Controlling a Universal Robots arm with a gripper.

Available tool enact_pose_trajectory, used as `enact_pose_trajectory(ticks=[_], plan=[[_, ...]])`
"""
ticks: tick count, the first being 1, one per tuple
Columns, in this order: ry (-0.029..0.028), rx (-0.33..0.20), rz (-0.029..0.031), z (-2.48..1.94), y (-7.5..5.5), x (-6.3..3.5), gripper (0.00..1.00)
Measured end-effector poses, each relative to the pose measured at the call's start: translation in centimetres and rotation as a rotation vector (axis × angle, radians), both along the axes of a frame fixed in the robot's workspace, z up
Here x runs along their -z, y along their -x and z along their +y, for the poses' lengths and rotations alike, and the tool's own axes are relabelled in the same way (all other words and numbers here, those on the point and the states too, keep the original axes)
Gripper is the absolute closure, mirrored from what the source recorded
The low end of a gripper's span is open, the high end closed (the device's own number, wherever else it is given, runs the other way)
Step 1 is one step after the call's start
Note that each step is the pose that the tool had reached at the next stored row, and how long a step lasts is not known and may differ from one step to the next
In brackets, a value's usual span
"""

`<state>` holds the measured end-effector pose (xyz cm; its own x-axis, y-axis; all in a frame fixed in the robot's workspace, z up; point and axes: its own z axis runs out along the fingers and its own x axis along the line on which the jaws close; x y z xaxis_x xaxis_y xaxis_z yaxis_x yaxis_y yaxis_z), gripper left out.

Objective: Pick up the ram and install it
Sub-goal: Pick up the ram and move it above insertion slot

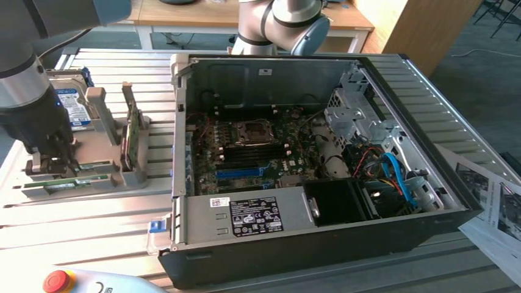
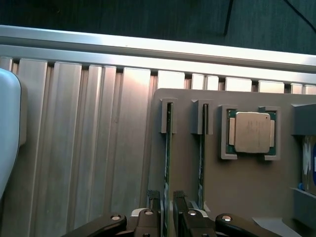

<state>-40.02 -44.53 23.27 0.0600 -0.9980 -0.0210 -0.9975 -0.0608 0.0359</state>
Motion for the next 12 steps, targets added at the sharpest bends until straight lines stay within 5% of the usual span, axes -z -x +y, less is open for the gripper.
enact_pose_trajectory(ticks=[12], plan=[[0.0000, 0.000, 0.0000, 0.00, 0.00, 1.09, 0.75]])
